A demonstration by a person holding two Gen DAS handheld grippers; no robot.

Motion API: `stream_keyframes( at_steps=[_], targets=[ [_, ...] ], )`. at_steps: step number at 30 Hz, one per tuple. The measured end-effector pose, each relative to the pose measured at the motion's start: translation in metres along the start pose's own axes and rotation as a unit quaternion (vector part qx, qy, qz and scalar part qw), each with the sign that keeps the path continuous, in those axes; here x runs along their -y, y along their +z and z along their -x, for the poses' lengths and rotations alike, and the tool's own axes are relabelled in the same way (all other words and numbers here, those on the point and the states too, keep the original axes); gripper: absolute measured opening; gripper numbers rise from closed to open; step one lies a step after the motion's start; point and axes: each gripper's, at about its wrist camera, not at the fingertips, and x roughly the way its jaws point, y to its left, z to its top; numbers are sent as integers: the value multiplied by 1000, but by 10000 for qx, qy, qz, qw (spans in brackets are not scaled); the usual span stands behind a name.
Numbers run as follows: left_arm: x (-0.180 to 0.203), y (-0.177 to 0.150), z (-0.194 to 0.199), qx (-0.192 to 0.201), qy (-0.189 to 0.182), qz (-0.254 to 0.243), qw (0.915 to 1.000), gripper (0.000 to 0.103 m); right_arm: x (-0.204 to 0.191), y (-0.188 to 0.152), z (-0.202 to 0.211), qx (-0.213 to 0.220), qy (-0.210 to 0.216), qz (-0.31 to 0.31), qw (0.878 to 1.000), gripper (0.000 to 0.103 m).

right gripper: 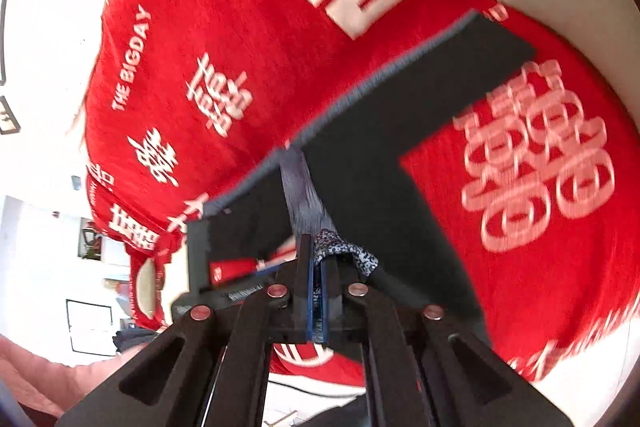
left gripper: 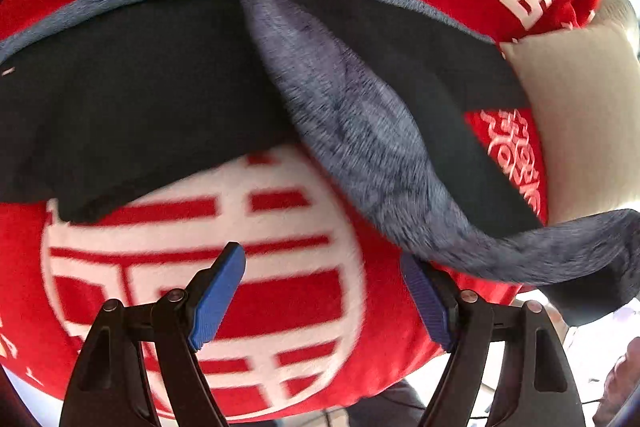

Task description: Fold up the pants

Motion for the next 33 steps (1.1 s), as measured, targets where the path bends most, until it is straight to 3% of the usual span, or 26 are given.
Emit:
stream_keyframes(
  at_steps=[3,7,10,13,17,20,24,26,27,28,30,32,33],
  targets=[
    [27,31,1,150,-69,21,9999,81,6,51,7,80,108,58,9999,3],
    [65,88,-2,452,-62,-90,9989,81,19,125,15,299,-178,374,9987,3],
    [77,125,0,681,88,-128,9976,81,36,185,5,313,-775,789,9934,3],
    [79,152,7,924,304,-112,9952,81,62,234,-31,-77,-1489,1155,9821,3],
    [64,167,-9,830,639,65,9945,81,91,257,-86,-649,-1926,1367,9695,3],
    [51,166,-35,568,929,205,9938,81,119,265,-120,-1043,-2066,1093,9667,3],
    [39,159,-64,294,1262,208,9914,81,125,270,-131,-1297,-2118,1034,9631,5],
    [43,158,-67,391,1391,32,9895,83,123,272,-126,-1334,-1949,938,9672,11],
    [44,159,-68,378,1444,-23,9888,83,122,274,-121,-1322,-1816,801,9711,20],
    [45,160,-69,364,1472,-42,9884,84,122,275,-117,-1287,-1738,675,9740,47],
    [46,164,-72,321,1465,-34,9887,85,120,276,-106,-1042,-1788,554,9768,80],
    [51,170,-74,282,1467,-29,9888,85,112,273,-97,-893,-1723,568,9793,80],
    [51,173,-72,266,1478,-23,9887,85,107,271,-93,-821,-1884,647,9765,79]
  ],
)
